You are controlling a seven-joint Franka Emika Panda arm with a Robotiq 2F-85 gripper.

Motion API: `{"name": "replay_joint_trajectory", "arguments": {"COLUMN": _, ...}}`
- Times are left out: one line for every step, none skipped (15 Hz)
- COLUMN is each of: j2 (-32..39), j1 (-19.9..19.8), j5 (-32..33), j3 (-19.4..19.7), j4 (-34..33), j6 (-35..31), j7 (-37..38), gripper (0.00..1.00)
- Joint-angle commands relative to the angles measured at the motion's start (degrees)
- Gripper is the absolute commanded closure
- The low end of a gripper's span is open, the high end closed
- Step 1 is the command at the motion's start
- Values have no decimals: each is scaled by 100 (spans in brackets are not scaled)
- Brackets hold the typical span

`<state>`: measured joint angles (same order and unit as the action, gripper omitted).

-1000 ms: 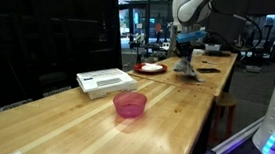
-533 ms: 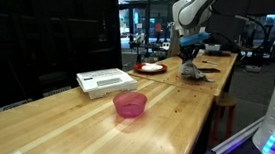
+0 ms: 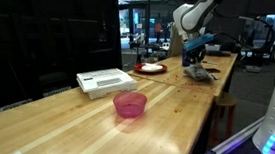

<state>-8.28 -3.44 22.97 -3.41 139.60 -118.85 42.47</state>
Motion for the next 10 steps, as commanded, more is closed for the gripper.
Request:
{"name": "replay_joint_trajectory", "arguments": {"j2": 117, "j1": -35, "j5": 953, "j3": 23, "j4": 55, "j6": 46, "j7": -161, "gripper": 98}}
{"name": "replay_joint_trajectory", "arguments": {"j2": 188, "j1": -27, "j5": 1171, "j3": 58, "j4": 75, "j6": -32, "j7": -385, "gripper": 98}}
{"name": "replay_joint_trajectory", "arguments": {"j2": 256, "j1": -19, "j5": 1410, "j3": 83, "j4": 96, "j6": -92, "j7": -521, "gripper": 98}}
{"name": "replay_joint_trajectory", "arguments": {"j2": 310, "j1": 0, "j5": 1649, "j3": 100, "j4": 117, "j6": -170, "j7": -637, "gripper": 98}}
{"name": "replay_joint_trajectory", "arguments": {"j2": 356, "j1": 20, "j5": 1859, "j3": 114, "j4": 132, "j6": -245, "j7": -718, "gripper": 98}}
{"name": "replay_joint_trajectory", "arguments": {"j2": 411, "j1": 49, "j5": 1943, "j3": 122, "j4": 134, "j6": -319, "j7": -726, "gripper": 98}}
{"name": "replay_joint_trajectory", "arguments": {"j2": 468, "j1": 80, "j5": 1944, "j3": 121, "j4": 141, "j6": -375, "j7": -701, "gripper": 98}}
{"name": "replay_joint_trajectory", "arguments": {"j2": 520, "j1": 121, "j5": 1822, "j3": 104, "j4": 153, "j6": -388, "j7": -693, "gripper": 98}}
{"name": "replay_joint_trajectory", "arguments": {"j2": 561, "j1": 160, "j5": 1743, "j3": 89, "j4": 161, "j6": -387, "j7": -679, "gripper": 98}}
{"name": "replay_joint_trajectory", "arguments": {"j2": 584, "j1": 209, "j5": 1648, "j3": 72, "j4": 191, "j6": -376, "j7": -645, "gripper": 98}}
